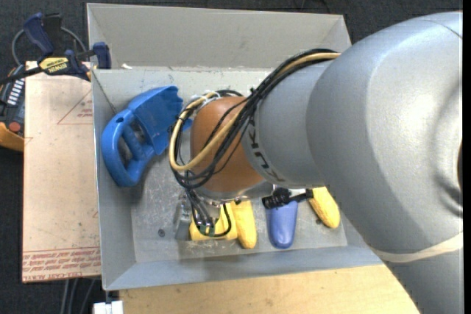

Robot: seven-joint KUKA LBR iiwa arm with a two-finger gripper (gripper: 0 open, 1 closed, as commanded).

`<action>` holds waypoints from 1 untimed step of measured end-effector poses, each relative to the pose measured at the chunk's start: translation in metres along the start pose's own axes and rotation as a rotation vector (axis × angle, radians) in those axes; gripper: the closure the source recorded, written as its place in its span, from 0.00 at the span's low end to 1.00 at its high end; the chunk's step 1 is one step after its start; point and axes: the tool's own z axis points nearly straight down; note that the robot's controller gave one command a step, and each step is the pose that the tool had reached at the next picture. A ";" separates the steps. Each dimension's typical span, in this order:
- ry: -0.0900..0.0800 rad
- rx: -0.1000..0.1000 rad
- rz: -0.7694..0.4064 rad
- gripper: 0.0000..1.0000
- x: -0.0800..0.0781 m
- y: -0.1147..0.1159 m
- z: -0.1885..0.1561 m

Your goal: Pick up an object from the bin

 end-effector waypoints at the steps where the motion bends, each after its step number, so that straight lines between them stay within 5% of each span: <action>1: -0.013 -0.002 -0.044 1.00 -0.076 -0.043 -0.002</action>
Offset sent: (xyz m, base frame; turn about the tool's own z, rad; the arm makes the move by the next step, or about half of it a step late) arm 0.0497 -0.0611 0.0040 0.0526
